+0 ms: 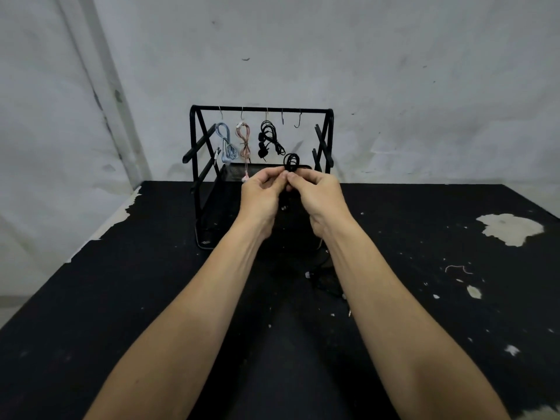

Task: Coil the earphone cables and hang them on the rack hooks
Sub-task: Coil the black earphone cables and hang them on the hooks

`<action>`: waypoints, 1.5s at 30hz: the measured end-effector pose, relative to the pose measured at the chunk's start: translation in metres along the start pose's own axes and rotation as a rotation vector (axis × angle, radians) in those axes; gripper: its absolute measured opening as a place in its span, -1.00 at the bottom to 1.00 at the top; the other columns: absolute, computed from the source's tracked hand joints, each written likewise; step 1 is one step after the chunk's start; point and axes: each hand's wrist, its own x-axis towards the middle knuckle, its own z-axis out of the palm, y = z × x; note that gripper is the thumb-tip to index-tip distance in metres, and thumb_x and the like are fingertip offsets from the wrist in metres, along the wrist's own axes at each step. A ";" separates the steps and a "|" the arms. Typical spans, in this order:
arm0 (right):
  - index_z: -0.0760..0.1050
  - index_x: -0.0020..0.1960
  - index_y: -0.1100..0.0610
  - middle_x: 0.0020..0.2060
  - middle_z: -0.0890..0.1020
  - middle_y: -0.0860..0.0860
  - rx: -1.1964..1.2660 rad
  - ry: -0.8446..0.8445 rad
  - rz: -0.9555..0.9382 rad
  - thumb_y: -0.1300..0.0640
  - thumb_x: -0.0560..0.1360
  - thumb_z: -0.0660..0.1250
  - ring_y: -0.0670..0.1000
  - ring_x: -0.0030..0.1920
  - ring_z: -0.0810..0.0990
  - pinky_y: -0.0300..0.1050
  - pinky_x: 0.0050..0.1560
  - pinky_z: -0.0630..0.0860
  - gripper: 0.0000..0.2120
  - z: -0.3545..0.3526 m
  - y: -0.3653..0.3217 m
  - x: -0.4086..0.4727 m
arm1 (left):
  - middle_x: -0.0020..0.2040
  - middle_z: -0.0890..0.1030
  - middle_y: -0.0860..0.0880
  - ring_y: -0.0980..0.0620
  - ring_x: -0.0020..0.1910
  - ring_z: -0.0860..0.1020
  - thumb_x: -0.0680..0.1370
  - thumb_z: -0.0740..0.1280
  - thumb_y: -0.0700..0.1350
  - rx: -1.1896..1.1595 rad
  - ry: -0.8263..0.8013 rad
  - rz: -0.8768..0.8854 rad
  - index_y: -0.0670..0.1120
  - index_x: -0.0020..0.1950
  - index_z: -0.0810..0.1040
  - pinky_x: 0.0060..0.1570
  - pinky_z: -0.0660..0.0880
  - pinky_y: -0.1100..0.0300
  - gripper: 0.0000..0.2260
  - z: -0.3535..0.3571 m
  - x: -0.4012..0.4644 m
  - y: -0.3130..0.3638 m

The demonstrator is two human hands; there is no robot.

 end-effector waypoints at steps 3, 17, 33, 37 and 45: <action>0.69 -0.21 0.16 -0.33 0.66 0.09 -0.026 -0.019 -0.021 0.11 0.51 0.45 0.02 -0.18 0.64 0.15 0.14 0.58 -0.83 -0.003 0.001 0.003 | -0.29 0.66 -0.02 0.11 -0.31 0.55 0.56 0.37 -0.29 -0.013 -0.030 -0.016 -0.15 -0.01 0.59 -0.10 0.54 0.21 -0.93 -0.002 0.001 0.004; 0.69 -0.15 0.18 -0.28 0.68 0.19 -0.062 -0.056 -0.081 0.14 0.50 0.45 -0.01 -0.26 0.60 0.03 -0.06 0.63 -0.88 -0.007 -0.007 -0.001 | -0.32 0.67 -0.04 0.09 -0.38 0.58 0.56 0.38 -0.27 0.144 -0.086 0.060 -0.06 0.02 0.33 -0.31 0.51 0.20 -0.76 -0.007 -0.002 0.013; 0.60 -0.18 0.13 -0.30 0.61 0.02 0.280 -0.178 0.076 0.18 0.58 0.37 -0.10 -0.34 0.51 -0.27 -0.26 0.50 -0.84 -0.011 -0.009 0.004 | -0.34 0.65 -0.02 0.14 -0.37 0.55 0.53 0.41 -0.29 -0.023 -0.026 0.060 -0.14 -0.05 0.55 -0.26 0.51 0.25 -0.91 0.006 -0.011 0.010; 0.63 -0.11 0.14 -0.34 0.64 -0.04 0.315 -0.171 0.080 0.13 0.56 0.40 -0.10 -0.31 0.52 -0.20 -0.13 0.48 -0.89 -0.011 -0.009 0.005 | -0.29 0.68 -0.02 0.13 -0.34 0.57 0.52 0.43 -0.28 -0.064 0.001 0.112 -0.13 0.05 0.55 -0.17 0.55 0.25 -0.85 0.010 -0.014 0.009; 0.67 -0.16 0.21 -0.36 0.62 0.06 0.234 -0.116 -0.007 0.15 0.51 0.47 0.04 -0.22 0.54 -0.07 -0.07 0.56 -0.86 -0.012 -0.010 0.005 | -0.29 0.68 -0.03 0.12 -0.30 0.60 0.53 0.42 -0.29 -0.093 -0.006 0.084 -0.14 0.09 0.56 -0.14 0.56 0.27 -0.84 0.014 -0.015 0.012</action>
